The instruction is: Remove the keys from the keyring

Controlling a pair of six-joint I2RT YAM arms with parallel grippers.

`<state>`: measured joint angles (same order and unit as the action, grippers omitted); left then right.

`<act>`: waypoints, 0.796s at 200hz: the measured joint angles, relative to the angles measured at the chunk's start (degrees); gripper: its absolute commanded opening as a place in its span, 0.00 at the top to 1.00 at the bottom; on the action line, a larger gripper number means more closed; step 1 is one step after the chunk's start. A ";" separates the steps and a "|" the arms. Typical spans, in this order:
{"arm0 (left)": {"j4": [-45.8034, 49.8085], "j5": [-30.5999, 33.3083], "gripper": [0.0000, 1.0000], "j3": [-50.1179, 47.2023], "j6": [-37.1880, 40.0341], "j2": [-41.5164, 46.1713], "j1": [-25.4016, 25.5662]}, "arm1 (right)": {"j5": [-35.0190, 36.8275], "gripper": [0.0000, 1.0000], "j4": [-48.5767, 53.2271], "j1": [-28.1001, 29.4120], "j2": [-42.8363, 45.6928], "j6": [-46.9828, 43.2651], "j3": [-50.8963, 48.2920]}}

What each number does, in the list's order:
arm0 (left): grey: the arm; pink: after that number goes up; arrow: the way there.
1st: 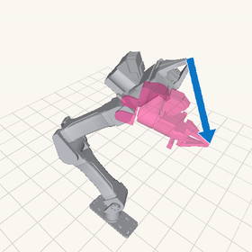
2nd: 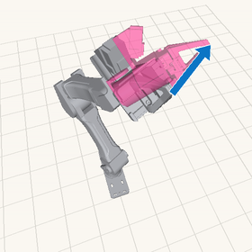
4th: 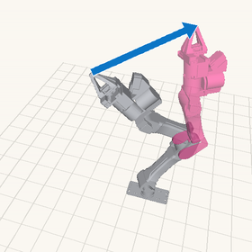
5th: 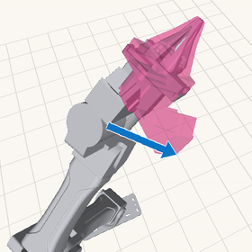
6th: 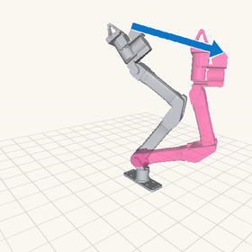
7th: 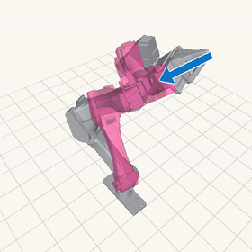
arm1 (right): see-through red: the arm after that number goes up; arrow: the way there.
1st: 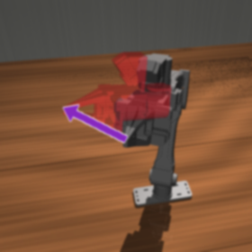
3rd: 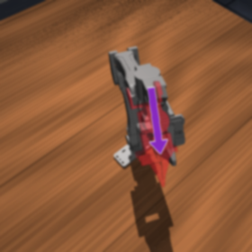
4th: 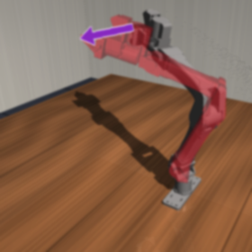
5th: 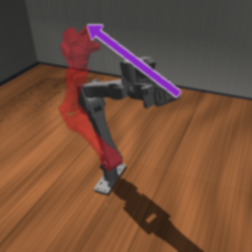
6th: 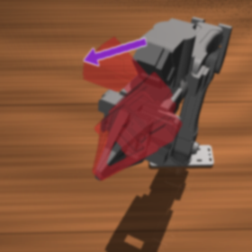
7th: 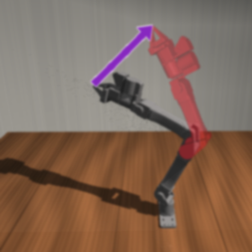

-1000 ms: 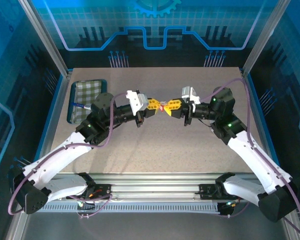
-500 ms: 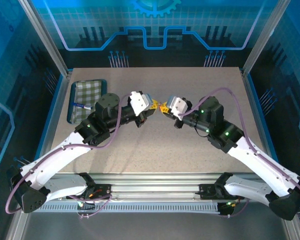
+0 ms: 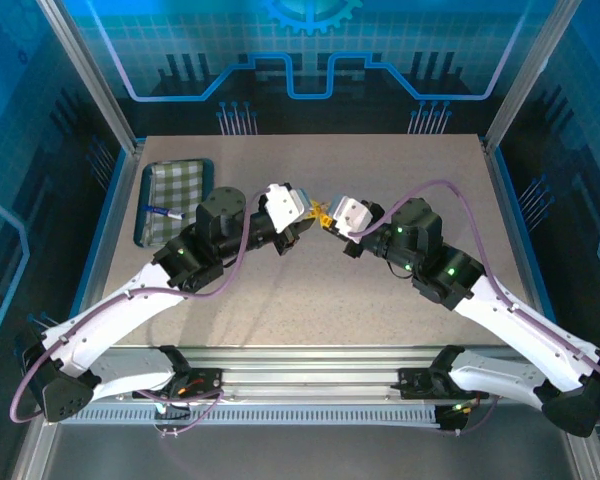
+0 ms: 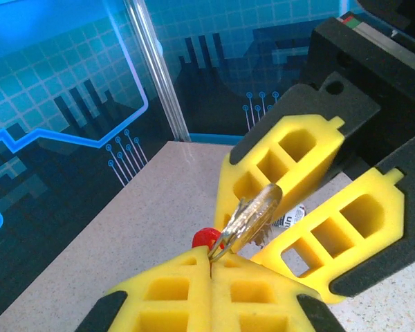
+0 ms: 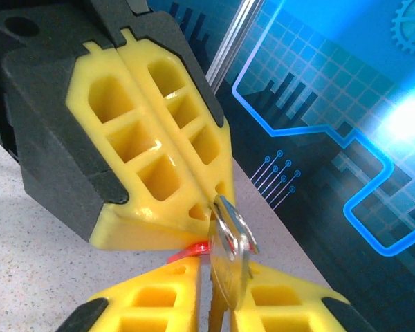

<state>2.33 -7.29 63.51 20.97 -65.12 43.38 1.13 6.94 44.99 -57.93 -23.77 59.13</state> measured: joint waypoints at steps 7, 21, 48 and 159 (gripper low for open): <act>0.00 0.04 1.00 0.00 0.00 -0.02 0.04 | -0.02 0.85 -0.02 0.04 0.00 0.37 0.00; -0.02 0.28 1.00 0.02 -0.02 -0.02 0.09 | 0.28 0.85 -0.04 0.42 0.02 1.01 -0.02; 0.04 1.25 1.00 0.09 -0.02 -0.09 0.35 | 1.57 0.93 -0.17 1.14 0.07 2.97 -0.22; 2.43 6.08 1.00 1.70 -1.55 -0.85 1.05 | 14.14 1.00 -2.71 6.45 -1.60 6.23 -0.22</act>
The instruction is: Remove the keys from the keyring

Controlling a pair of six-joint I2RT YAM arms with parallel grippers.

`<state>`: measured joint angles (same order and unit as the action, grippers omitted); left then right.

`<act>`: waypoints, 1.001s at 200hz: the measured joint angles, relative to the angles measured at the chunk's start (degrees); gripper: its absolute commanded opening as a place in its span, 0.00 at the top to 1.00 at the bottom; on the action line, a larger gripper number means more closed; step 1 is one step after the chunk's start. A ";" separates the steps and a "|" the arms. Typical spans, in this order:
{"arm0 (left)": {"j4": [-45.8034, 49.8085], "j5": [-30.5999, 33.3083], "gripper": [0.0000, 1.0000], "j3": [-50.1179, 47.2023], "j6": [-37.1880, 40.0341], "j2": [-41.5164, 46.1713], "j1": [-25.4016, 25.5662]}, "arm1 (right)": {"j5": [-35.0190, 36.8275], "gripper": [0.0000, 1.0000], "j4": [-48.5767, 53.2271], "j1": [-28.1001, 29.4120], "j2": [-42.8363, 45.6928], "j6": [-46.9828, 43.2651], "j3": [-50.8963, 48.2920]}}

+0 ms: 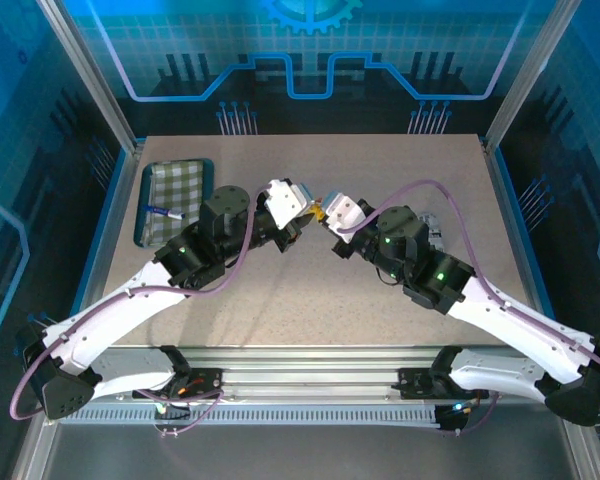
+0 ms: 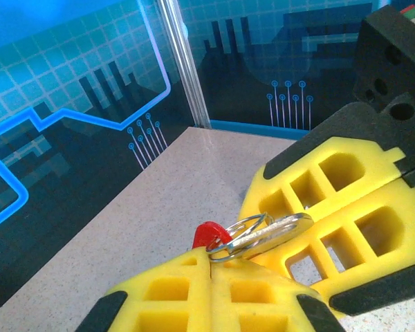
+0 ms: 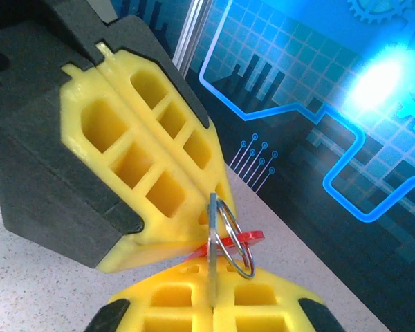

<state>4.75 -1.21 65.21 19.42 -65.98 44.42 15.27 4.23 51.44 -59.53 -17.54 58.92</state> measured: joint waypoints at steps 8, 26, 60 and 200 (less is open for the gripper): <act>0.00 -0.02 0.91 0.00 -0.02 0.02 0.00 | -0.33 1.00 0.00 -0.04 0.00 0.26 0.00; -0.04 0.57 0.67 0.00 -0.61 0.04 -0.04 | -4.04 1.00 0.28 -1.88 0.22 1.73 0.00; -1.20 0.28 0.46 -1.05 -2.45 1.31 -0.55 | -19.54 1.00 0.17 -9.35 1.66 5.90 -0.94; -20.50 -40.57 0.25 -8.85 -30.58 3.52 -15.47 | -72.78 1.00 -25.18 -22.82 -3.85 34.56 -2.84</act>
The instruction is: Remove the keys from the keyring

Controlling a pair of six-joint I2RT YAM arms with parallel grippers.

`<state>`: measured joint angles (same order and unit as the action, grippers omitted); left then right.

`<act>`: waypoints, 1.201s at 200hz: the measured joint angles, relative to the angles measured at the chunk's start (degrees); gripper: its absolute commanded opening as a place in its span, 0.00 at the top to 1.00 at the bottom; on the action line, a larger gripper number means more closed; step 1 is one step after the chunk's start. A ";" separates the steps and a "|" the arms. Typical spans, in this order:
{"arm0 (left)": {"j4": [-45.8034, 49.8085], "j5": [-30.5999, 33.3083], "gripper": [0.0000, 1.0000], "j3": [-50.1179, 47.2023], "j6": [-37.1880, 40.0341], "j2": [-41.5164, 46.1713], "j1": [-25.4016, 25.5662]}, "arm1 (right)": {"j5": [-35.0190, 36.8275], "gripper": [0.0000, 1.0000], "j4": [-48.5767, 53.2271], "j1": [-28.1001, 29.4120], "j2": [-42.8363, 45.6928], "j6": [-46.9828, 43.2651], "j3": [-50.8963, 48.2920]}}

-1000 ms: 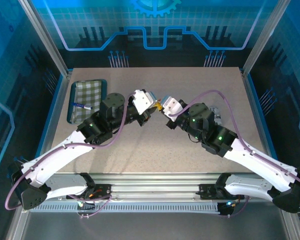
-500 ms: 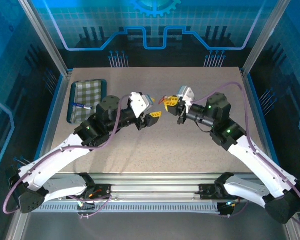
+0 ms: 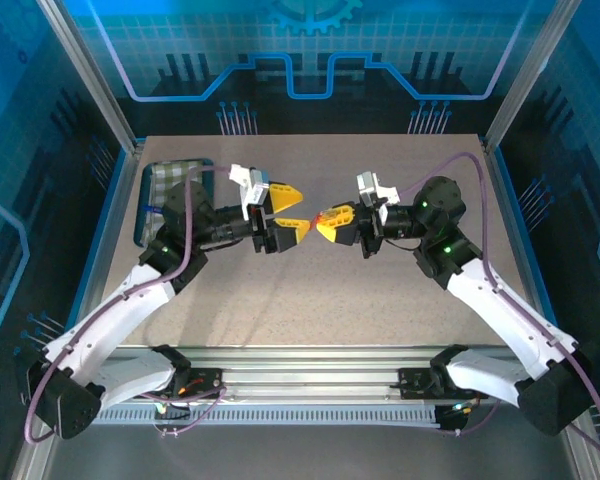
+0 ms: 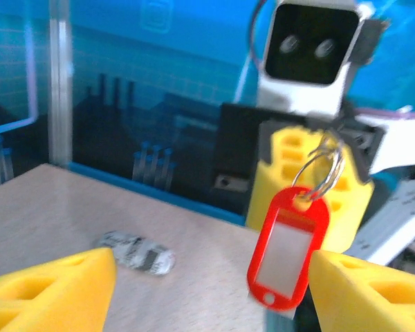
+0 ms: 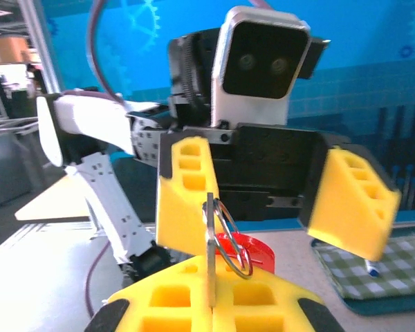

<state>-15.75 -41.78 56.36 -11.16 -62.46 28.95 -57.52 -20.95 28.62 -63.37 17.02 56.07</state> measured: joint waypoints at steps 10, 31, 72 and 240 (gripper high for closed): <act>-2.93 -3.21 0.24 0.17 -2.75 -1.07 -0.31 | -1.53 1.00 -1.81 -0.11 -0.52 1.49 0.00; -7.74 -8.44 0.24 0.17 -7.74 -3.04 -0.39 | -4.15 1.00 -4.68 -0.20 -1.57 3.87 0.00; -12.15 -15.19 0.25 1.68 -14.47 -6.47 -0.42 | -6.88 1.00 -8.35 -0.22 -3.37 7.10 0.00; -13.90 -21.07 1.00 3.65 -20.41 -8.74 -1.05 | -6.95 1.00 -6.62 -1.07 -3.45 4.81 -0.24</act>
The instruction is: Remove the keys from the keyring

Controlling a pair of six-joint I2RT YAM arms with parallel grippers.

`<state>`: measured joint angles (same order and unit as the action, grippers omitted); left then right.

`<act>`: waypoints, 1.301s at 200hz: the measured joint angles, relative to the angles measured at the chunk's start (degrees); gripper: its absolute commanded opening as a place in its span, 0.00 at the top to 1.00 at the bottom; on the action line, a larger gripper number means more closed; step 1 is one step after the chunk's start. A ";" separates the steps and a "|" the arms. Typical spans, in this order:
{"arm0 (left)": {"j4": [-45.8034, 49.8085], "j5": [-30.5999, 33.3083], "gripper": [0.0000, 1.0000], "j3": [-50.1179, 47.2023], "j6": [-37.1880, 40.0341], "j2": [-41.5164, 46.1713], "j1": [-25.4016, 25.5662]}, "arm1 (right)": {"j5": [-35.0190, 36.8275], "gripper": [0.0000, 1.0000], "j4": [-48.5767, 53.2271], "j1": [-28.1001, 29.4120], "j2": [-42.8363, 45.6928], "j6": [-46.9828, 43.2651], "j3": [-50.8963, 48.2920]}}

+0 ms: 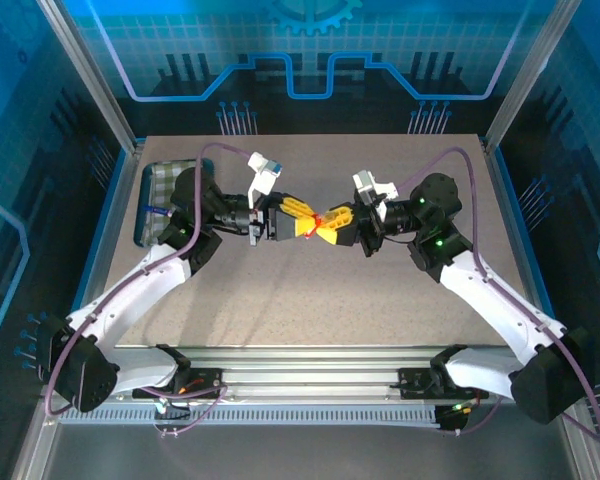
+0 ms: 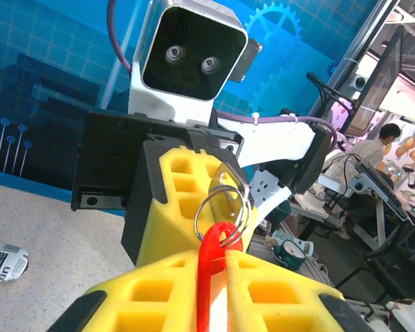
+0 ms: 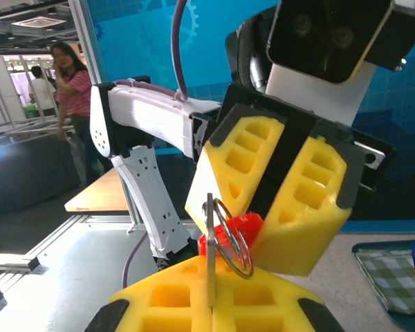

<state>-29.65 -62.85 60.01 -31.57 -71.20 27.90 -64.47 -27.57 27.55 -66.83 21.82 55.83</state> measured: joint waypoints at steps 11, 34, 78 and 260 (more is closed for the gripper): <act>1.14 -0.28 1.00 0.00 1.05 0.13 -0.04 | 0.24 1.00 2.12 -0.24 0.42 -1.57 0.00; 3.87 0.79 1.00 0.17 3.26 0.90 -0.09 | 1.75 1.00 5.64 -0.61 1.18 -4.20 0.02; 8.52 3.58 1.00 0.33 7.08 1.33 -0.04 | 6.82 1.00 14.88 -0.57 2.56 -10.38 1.27; 18.49 9.09 1.00 1.81 14.03 2.16 -0.04 | 33.62 1.00 41.33 7.61 4.83 -32.09 9.79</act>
<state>-11.16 -53.76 61.82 -17.54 -69.04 27.86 -30.85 13.76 35.16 -62.00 -10.26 65.63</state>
